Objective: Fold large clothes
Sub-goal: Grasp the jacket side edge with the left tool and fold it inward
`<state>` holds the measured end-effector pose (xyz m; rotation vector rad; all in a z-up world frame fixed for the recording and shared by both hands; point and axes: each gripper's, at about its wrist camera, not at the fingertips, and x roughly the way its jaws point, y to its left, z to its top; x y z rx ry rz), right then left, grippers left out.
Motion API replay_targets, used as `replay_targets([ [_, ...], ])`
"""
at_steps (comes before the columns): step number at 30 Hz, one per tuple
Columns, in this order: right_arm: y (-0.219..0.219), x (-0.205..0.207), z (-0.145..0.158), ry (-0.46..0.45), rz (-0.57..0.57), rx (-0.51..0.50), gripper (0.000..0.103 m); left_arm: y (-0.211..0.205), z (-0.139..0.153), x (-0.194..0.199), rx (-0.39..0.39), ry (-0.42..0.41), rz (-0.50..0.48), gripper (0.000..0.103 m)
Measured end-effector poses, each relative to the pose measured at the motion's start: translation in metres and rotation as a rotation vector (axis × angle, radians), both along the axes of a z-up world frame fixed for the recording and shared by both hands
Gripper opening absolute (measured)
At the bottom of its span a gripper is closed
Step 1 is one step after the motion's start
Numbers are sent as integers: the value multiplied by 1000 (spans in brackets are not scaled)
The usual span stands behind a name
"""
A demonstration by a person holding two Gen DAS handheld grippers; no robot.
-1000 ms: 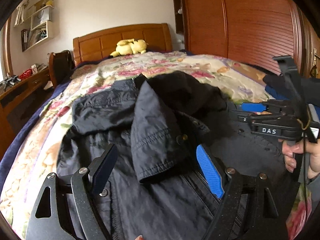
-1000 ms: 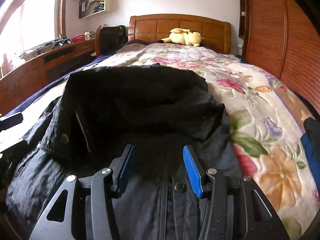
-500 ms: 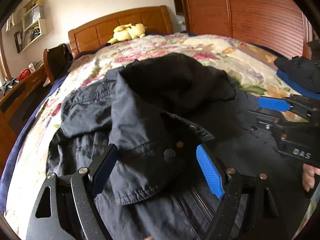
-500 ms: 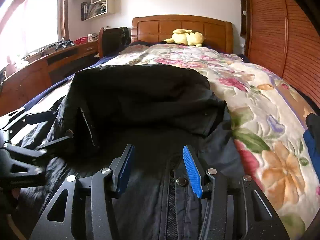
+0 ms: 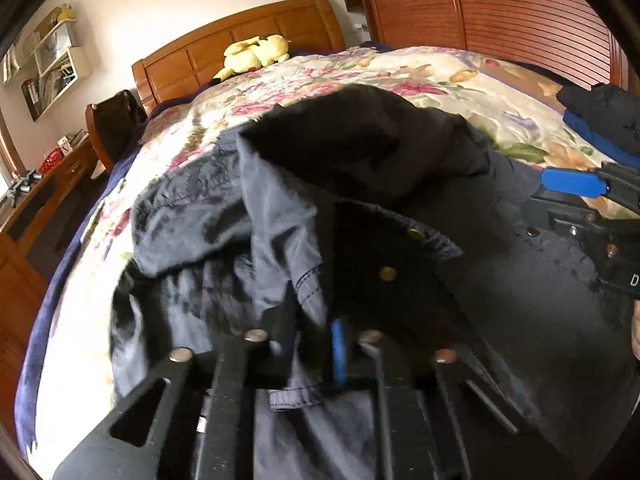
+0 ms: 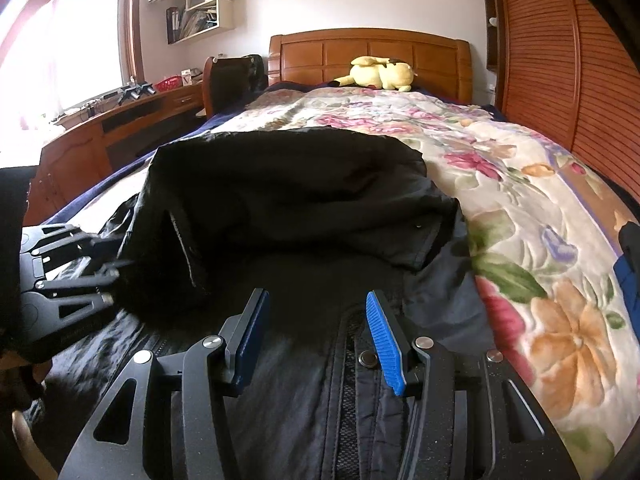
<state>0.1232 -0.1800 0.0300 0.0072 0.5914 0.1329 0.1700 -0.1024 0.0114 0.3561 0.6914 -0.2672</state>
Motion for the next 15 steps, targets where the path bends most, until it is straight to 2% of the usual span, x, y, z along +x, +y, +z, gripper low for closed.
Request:
replay_targets([
  [4, -2, 1, -1, 3, -9, 6, 52, 28, 35, 2, -47, -58, 11, 9],
  [8, -1, 3, -2, 8, -13, 5, 52, 60, 64, 14, -54, -90, 45, 8],
  [13, 2, 2, -1, 6, -9, -10, 52, 94, 79, 44, -25, -89, 103, 8],
  [15, 3, 2, -1, 4, -10, -10, 52, 103, 71, 59, -10, -48, 118, 8],
])
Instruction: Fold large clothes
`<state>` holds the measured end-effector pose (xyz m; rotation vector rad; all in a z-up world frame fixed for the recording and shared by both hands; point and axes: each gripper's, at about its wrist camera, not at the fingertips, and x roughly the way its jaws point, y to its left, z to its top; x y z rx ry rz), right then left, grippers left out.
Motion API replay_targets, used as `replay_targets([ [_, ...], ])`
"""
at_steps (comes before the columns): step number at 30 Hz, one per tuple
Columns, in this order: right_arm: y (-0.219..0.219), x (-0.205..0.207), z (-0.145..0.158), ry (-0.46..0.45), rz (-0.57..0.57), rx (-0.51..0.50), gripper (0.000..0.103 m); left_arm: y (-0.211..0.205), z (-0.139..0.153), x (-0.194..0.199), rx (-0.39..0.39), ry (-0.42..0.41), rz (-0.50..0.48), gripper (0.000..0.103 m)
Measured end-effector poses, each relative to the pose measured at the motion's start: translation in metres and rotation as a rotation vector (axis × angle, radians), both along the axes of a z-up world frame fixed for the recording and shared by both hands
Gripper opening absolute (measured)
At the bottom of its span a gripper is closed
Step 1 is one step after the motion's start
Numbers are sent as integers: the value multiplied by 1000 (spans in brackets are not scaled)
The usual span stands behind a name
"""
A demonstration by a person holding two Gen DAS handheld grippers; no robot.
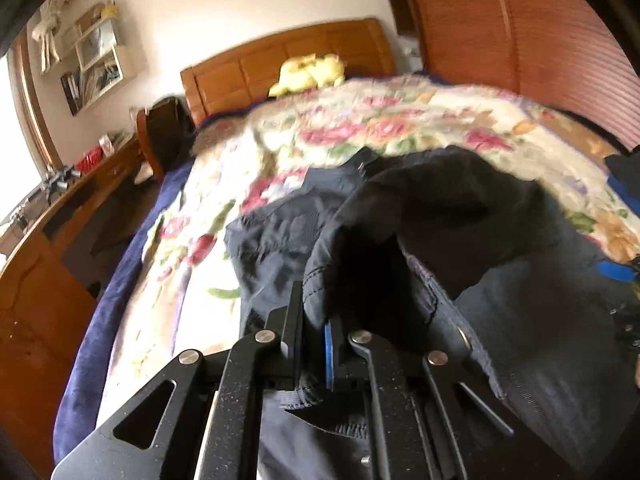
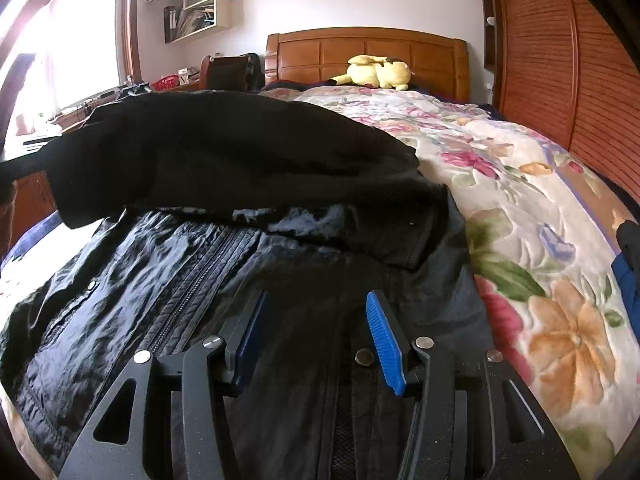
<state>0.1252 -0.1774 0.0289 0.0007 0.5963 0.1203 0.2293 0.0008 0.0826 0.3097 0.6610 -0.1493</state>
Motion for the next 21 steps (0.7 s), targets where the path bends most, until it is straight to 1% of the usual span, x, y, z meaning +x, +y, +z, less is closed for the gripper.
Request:
replay_targets([
  [2, -1, 0, 0, 3, 3, 3, 52, 9, -12, 12, -8, 48, 11, 9],
  [4, -3, 0, -1, 6, 5, 5, 52, 19, -26, 18, -33, 93, 17, 12],
  [6, -2, 1, -1, 7, 8, 5, 52, 25, -34, 15, -55, 98, 23, 29],
  [8, -2, 1, -1, 8, 14, 2, 52, 34, -39, 11, -71, 90, 36, 39],
  [11, -3, 2, -2, 10, 18, -2, 52, 47, -38, 0, -100, 69, 53, 40],
  [15, -3, 3, -3, 14, 18, -7, 52, 53, -30, -11, -119, 28, 72, 40],
  [17, -4, 3, -2, 13, 19, -9, 52, 46, -28, -17, -131, 23, 38, 40],
  [21, -5, 4, -2, 15, 21, -10, 52, 22, -29, -27, -121, 19, -24, 42],
])
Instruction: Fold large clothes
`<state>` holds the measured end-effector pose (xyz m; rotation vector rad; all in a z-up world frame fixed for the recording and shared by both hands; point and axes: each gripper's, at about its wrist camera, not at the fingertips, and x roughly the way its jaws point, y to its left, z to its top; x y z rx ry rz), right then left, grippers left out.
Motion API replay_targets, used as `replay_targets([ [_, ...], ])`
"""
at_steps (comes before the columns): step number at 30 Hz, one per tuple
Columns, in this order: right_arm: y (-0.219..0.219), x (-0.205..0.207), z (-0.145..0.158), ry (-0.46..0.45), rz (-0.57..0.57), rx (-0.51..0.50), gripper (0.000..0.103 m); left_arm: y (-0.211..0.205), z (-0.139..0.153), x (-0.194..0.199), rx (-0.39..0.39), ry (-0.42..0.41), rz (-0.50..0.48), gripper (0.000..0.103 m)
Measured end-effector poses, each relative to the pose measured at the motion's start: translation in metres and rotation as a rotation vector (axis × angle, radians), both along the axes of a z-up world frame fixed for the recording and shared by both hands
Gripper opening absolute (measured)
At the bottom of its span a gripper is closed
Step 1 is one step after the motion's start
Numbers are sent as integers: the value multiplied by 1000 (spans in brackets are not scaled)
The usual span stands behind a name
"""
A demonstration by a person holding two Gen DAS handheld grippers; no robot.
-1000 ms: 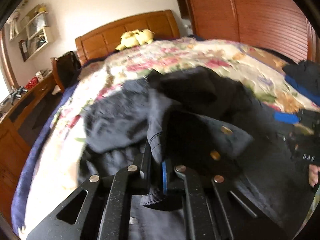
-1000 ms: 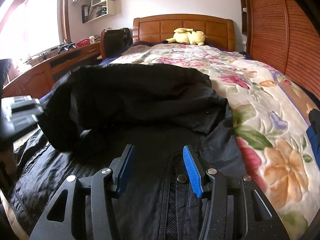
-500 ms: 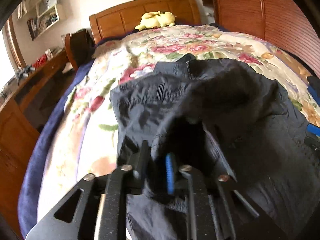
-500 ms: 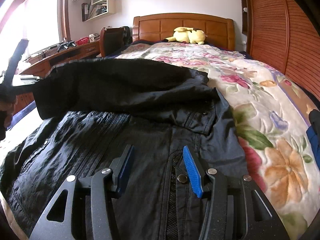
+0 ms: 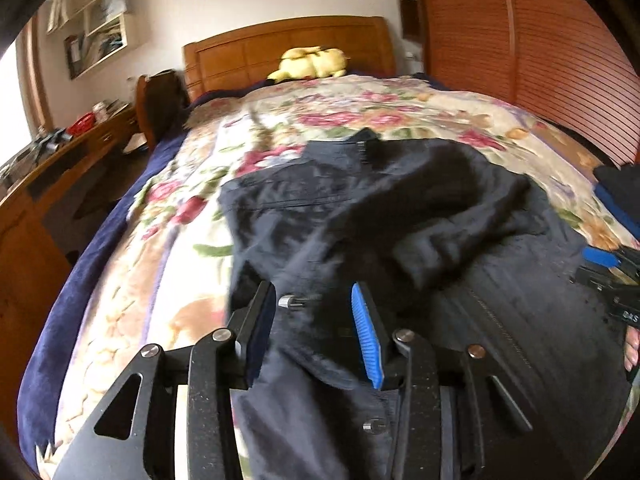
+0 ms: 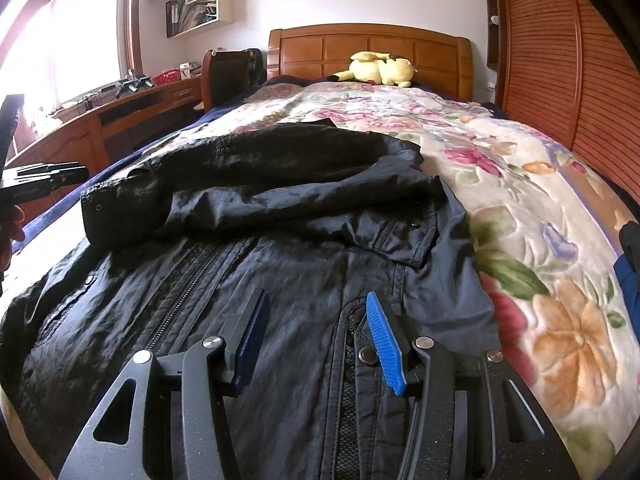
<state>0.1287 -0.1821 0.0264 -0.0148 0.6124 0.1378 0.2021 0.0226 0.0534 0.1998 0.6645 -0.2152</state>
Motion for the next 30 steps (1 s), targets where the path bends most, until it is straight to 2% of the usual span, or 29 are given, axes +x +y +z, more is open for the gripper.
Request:
replay_targets([
  [4, -1, 0, 0, 0, 2, 1, 52, -23, -15, 2, 93, 0, -6, 43],
  [9, -3, 0, 0, 1, 8, 3, 52, -21, -43, 23, 171, 68, 35, 43],
  [16, -4, 1, -1, 8, 18, 2, 52, 5, -69, 59, 202, 148, 125, 43],
  [20, -4, 3, -2, 13, 19, 2, 52, 17, -79, 70, 182, 191, 134, 43],
  [30, -5, 4, -3, 14, 20, 1, 52, 14, -84, 65, 187, 178, 124, 43],
])
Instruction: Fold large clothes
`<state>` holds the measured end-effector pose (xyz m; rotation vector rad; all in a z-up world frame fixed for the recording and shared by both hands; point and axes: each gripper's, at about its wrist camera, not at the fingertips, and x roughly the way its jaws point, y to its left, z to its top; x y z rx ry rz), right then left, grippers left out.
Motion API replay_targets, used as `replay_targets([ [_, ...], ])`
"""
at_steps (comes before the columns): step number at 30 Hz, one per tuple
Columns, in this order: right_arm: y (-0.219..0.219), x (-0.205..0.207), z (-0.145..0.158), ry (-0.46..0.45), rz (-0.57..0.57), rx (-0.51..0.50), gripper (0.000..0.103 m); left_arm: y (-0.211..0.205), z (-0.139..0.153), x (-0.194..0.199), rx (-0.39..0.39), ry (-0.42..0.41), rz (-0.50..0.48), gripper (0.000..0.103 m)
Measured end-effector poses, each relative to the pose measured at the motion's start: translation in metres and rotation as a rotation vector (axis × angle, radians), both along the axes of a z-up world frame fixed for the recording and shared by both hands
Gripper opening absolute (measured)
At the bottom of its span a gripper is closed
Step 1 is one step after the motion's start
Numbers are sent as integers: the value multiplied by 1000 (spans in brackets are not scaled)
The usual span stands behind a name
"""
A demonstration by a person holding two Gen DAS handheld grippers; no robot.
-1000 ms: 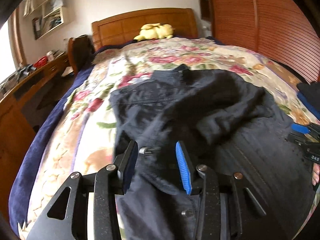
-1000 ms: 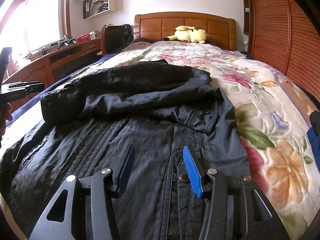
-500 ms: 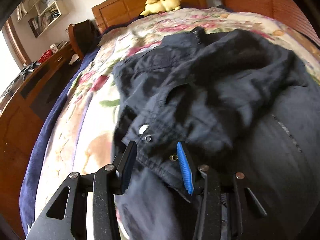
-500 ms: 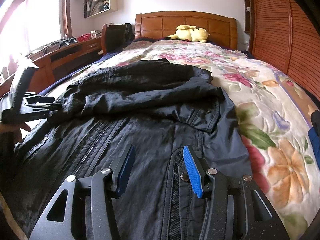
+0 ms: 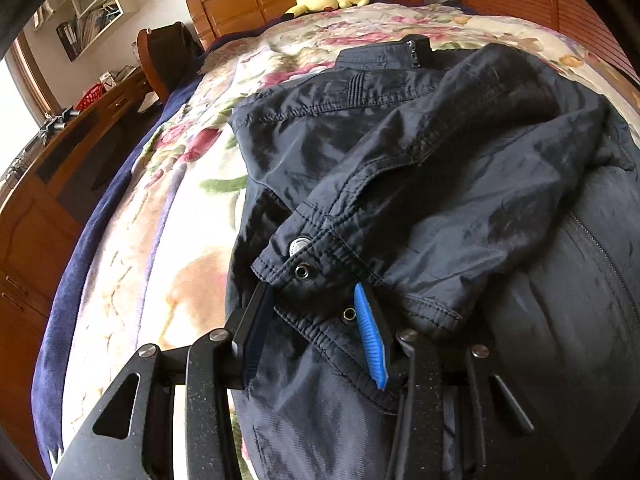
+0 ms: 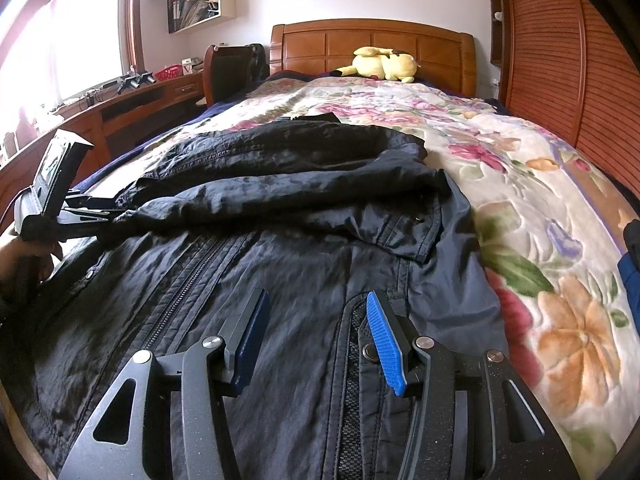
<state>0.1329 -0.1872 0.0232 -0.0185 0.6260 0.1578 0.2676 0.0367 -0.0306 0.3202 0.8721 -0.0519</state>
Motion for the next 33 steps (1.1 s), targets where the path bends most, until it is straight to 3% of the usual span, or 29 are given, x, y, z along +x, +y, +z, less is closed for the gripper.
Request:
replay_targets([
  [2, 0, 0, 0, 1, 1, 0, 53, 0, 0, 0, -26, 3, -9, 39],
  [3, 0, 0, -1, 1, 1, 0, 53, 0, 0, 0, -49, 14, -24, 23],
  [5, 0, 0, -1, 0, 1, 0, 53, -2, 0, -2, -95, 44, -59, 8],
  [8, -1, 0, -1, 2, 2, 0, 53, -10, 8, -10, -41, 1, -87, 0],
  [13, 0, 0, -1, 2, 3, -1, 53, 17, 41, -16, -45, -127, 2, 0],
  [22, -1, 0, -2, 2, 5, -6, 53, 27, 66, -41, -118, -188, -6, 1],
  [23, -1, 0, -2, 1, 5, -5, 53, 23, 67, -46, -123, -200, -16, 4],
  [26, -1, 0, -2, 0, 5, -3, 53, 19, 72, -56, -162, -238, -49, 32],
  [27, -2, 0, -2, 0, 5, -3, 53, 15, 74, -63, -184, -251, -61, 37],
  [33, -2, -2, 1, -10, 10, -8, 53, 2, 78, -93, -259, -248, -92, 42],
])
